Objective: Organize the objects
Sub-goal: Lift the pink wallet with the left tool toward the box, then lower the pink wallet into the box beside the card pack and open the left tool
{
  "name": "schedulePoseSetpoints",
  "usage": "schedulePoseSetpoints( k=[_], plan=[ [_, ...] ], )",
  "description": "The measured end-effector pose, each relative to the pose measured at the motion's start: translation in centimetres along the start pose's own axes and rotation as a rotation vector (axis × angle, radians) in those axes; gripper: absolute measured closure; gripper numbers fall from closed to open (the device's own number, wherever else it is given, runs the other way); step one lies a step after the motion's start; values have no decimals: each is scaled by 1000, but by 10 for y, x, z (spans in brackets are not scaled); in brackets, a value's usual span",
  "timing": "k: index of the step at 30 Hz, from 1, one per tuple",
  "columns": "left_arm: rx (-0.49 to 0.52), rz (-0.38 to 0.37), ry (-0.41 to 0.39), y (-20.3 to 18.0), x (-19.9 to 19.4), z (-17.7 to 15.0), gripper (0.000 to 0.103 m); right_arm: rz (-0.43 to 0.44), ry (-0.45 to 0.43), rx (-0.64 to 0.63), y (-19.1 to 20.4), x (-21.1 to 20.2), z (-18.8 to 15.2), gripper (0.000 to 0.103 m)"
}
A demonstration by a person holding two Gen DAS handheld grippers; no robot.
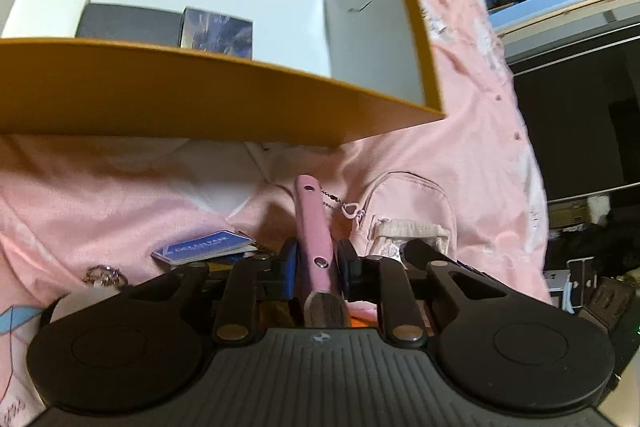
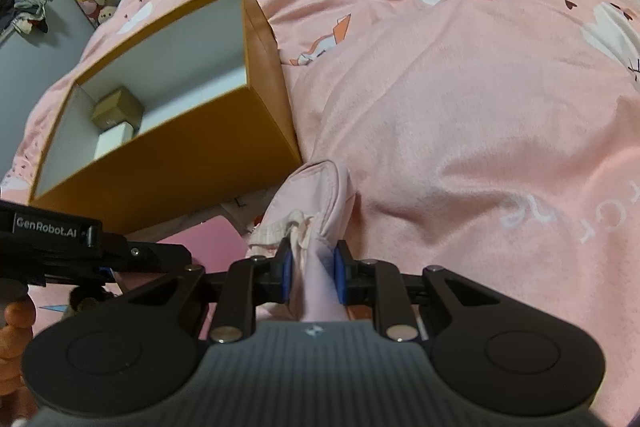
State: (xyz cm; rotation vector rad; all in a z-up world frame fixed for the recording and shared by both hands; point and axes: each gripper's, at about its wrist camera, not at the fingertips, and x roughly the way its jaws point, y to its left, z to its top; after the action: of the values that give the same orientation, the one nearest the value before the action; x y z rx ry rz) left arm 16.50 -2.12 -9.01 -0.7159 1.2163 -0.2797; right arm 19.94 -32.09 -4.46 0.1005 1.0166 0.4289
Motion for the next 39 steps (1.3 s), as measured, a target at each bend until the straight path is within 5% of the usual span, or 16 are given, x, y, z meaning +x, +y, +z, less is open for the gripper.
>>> schedulePoseSetpoints(
  k=[11,19,27,39],
  plan=[
    [108,-153,-283,-35,-99,2,84,44,-216,-139,26,-74,50,82],
    [55,-124,-454,-28,-111,47,84,55,-273,-208,55,-61,93,82],
    [-53,-43,-384,-8,-41,86,84,-48,-301,-98,41,-24,114,82],
    [-158,12,-277,4,34,91,83,-16,-320,-83,29,-6,118,82]
  ],
)
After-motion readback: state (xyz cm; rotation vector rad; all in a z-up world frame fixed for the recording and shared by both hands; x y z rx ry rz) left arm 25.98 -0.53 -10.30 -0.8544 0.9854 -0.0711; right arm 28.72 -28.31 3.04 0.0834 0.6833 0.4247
